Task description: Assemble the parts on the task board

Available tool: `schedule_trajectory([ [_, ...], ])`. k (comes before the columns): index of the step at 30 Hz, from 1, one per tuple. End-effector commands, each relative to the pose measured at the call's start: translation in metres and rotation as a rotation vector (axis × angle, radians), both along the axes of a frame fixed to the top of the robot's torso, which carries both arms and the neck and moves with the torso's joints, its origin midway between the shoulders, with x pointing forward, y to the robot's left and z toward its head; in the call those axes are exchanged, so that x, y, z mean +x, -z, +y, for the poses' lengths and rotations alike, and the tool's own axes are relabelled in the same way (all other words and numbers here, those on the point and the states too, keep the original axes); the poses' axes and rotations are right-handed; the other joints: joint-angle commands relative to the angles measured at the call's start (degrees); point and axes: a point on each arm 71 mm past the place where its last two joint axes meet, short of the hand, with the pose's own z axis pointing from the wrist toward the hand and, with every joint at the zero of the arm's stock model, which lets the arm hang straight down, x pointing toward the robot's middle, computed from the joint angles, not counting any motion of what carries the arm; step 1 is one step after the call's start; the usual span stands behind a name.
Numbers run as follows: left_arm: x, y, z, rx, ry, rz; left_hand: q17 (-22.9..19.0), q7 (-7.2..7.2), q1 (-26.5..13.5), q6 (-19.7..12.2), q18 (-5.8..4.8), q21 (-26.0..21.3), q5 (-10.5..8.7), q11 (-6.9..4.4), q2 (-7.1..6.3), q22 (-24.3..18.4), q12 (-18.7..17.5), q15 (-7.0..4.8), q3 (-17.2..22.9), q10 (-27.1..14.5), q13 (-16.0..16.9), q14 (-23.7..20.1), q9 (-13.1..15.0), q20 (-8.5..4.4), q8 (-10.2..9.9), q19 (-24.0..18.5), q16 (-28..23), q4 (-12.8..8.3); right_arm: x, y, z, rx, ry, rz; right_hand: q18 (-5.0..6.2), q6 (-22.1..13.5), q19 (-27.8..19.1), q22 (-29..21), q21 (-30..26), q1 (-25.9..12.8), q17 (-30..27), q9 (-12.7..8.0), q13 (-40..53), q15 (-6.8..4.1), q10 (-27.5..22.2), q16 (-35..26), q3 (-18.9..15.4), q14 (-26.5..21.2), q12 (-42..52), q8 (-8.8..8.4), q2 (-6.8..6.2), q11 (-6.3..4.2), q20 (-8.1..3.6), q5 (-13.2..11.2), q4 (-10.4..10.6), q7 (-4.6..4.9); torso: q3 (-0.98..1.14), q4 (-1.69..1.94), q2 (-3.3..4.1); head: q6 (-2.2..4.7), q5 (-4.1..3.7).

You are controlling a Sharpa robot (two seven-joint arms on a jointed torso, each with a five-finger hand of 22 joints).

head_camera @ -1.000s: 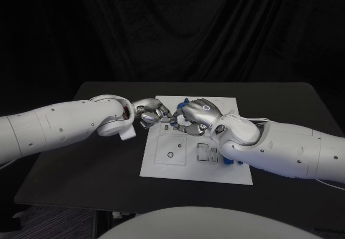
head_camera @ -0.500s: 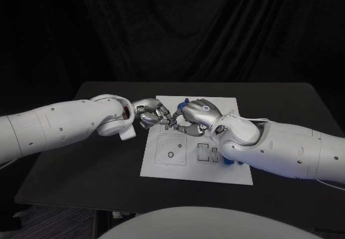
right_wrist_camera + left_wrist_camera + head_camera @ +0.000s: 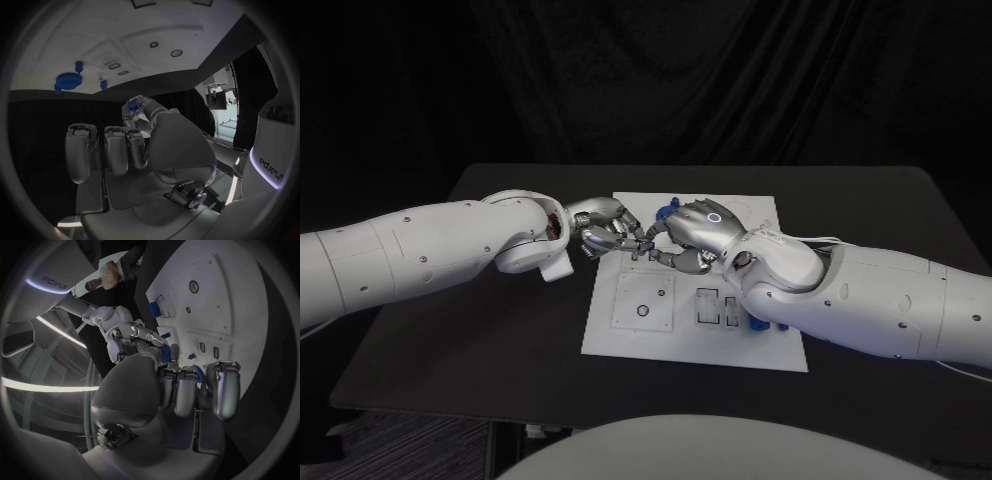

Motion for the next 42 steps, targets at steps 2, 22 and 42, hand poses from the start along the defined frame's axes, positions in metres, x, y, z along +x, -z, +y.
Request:
schedule_trajectory([
  [2,0.000,-0.002,-0.003,-0.021,-0.008,-0.013,15.1,-0.12,0.1,0.6,1.15,-0.2,-1.33,-0.19,-0.32,10.6,-0.4,-0.33,7.5,3.4,12.8,6.2,0.8,-0.25,-0.1,-0.1,0.1,-6.8,0.000,0.002,-0.001,-0.029,-0.002,0.012,0.63,-2.8,3.9,13.6,-0.6,-1.2,10.3,-0.8,15.1,-0.07,6.0,-0.4,-0.6,4.9,0.2,-0.31,-0.16,-0.02,-0.11,-2.6,0.5,0.11,0.05,0.01,0.01,0.01,0.09],
  [22,-0.003,-0.002,-0.004,0.175,-0.150,-0.095,15.1,-0.84,-3.4,2.1,0.67,1.2,6.62,-1.11,-3.66,11.7,-0.5,-1.42,12.7,3.8,12.6,6.2,-0.1,-1.33,1.1,1.9,0.1,-8.7,0.001,-0.057,-0.101,-0.035,0.170,-0.062,1.20,-4.5,2.7,12.9,-2.7,-1.3,8.6,-1.6,15.1,0.04,6.0,-1.3,-1.6,4.3,0.2,0.54,0.24,-0.03,0.08,-5.5,1.8,-0.05,0.26,-0.24,-0.12,0.01,1.00],
  [42,0.012,-0.006,-0.044,0.512,-0.152,0.048,15.1,-1.61,-6.7,0.6,0.70,0.8,8.39,-1.84,-3.34,11.6,-2.2,-2.15,15.5,3.0,11.3,6.2,3.9,-2.04,5.6,2.2,0.1,-9.7,-0.002,-0.065,-0.138,-0.056,0.253,-0.060,1.18,-1.7,2.8,12.9,-2.8,-1.9,8.5,-1.8,14.4,-0.58,5.4,-1.3,-1.6,4.4,-0.5,1.24,0.99,-0.70,-0.51,-1.1,4.2,-0.72,0.78,0.06,-0.29,0.01,0.75],
])
